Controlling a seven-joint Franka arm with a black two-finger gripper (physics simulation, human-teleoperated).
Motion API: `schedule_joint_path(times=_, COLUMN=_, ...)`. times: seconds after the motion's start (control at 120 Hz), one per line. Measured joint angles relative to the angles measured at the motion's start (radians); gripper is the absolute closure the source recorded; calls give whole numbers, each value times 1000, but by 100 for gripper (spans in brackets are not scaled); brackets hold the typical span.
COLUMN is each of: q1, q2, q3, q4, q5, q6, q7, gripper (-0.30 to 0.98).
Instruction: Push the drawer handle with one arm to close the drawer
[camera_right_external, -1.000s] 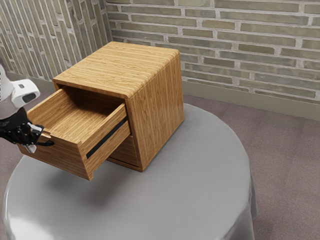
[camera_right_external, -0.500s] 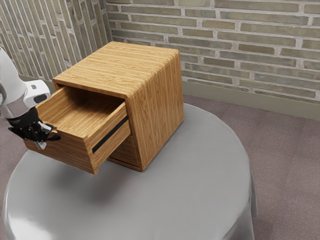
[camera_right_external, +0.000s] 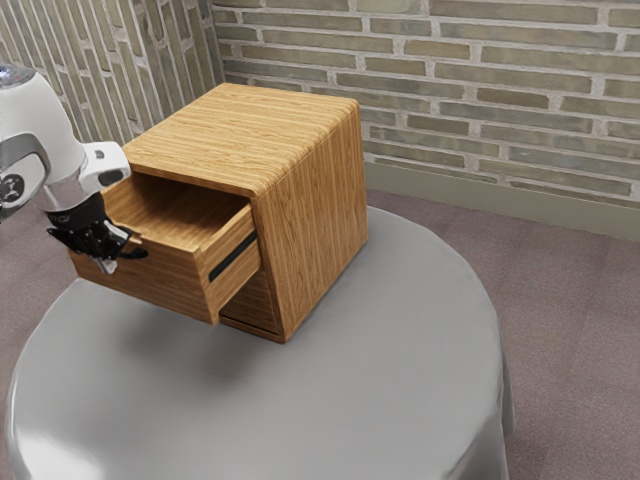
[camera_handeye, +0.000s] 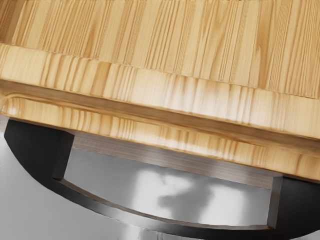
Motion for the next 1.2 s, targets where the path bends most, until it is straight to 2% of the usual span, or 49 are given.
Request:
schedule_joint_path(times=0.475, q1=-1, q2=163, q3=-26, q4=160, q5=-3, q6=23, q7=42, gripper=79)
schedule_joint_path(times=0.9, q1=-14, q2=366, q3=-29, q4=361, q5=-4, q6=29, q7=77, gripper=79)
schedule_joint_path(times=1.2, q1=-17, q2=400, q3=-29, q4=395, q5=-6, q6=31, q7=102, gripper=79)
